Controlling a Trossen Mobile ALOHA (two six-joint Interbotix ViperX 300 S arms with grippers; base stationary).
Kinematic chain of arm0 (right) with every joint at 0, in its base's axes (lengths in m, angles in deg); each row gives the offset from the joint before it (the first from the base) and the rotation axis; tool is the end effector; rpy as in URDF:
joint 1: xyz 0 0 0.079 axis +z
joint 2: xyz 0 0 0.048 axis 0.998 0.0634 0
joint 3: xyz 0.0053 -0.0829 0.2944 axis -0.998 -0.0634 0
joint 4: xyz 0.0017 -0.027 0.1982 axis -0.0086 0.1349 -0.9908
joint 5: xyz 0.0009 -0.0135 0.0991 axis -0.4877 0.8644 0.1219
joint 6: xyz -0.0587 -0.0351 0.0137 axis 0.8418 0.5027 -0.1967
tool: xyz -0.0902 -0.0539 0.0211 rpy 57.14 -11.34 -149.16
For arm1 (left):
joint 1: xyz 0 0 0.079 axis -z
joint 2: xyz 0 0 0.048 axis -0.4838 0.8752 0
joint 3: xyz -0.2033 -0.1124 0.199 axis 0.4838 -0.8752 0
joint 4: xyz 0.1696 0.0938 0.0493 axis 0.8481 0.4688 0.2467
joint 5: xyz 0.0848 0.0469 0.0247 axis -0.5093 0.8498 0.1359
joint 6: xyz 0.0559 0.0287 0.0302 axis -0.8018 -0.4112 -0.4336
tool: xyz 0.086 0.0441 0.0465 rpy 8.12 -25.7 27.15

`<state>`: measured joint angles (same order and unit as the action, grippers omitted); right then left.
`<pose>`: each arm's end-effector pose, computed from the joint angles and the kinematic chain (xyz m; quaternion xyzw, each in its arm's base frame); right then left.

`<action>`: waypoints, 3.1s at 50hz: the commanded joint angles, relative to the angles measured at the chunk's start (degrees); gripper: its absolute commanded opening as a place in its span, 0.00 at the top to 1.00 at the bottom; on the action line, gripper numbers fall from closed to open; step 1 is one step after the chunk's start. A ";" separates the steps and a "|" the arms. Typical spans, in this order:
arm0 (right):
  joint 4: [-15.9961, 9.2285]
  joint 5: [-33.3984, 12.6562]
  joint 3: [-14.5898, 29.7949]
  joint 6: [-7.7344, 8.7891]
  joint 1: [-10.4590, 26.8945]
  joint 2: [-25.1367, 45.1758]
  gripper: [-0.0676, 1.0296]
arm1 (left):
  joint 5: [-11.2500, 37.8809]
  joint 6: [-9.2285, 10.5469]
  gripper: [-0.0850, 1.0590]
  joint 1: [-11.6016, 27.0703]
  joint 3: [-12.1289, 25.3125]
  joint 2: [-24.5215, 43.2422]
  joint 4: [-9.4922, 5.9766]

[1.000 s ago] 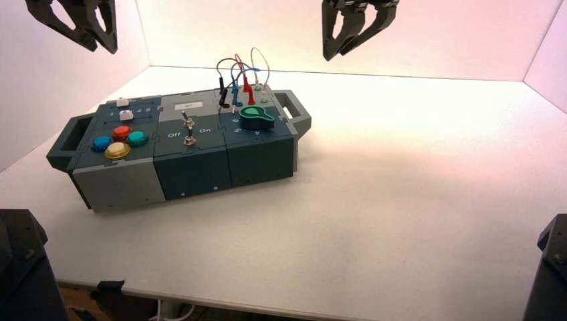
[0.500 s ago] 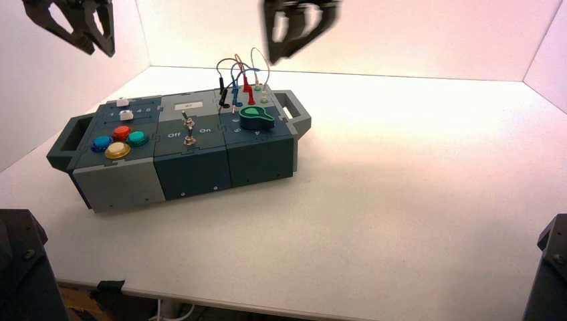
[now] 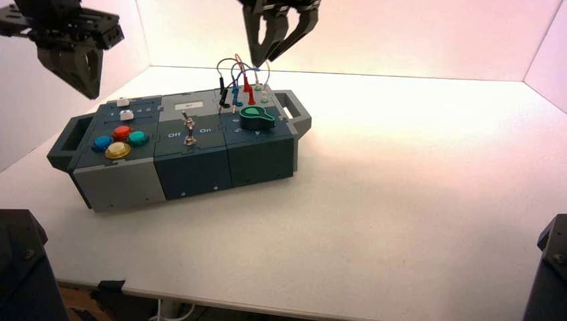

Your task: Move the bottom slider to position 4.

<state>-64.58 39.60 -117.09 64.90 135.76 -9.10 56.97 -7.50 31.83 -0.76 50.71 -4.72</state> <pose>0.2538 0.2967 0.1452 -0.2161 0.4622 0.3619 0.7802 0.2687 -0.0062 0.0761 0.0911 0.6567 -0.0568 0.7465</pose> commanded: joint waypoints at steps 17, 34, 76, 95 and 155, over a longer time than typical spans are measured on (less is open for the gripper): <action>0.26 0.18 -4.48 -0.09 -0.44 -10.81 0.59 | -1.85 1.93 0.95 -0.26 3.52 5.89 0.35; 0.70 0.09 -6.15 -0.09 -0.53 -13.27 0.59 | -1.93 1.93 0.95 -0.26 5.45 9.76 0.00; 0.97 0.79 -6.94 0.09 -0.53 -14.15 0.59 | -1.14 2.37 0.95 0.35 8.09 13.89 -0.88; 0.97 0.79 -7.03 0.18 -0.53 -14.15 0.59 | -1.32 2.46 0.95 1.23 8.35 14.15 -1.23; 1.14 0.79 -6.86 0.18 -0.53 -14.15 0.59 | -1.32 2.46 0.95 3.34 9.40 14.77 -1.23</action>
<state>-63.62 39.87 -124.82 64.99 135.50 -22.11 55.83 -5.21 34.29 7.15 66.26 -5.87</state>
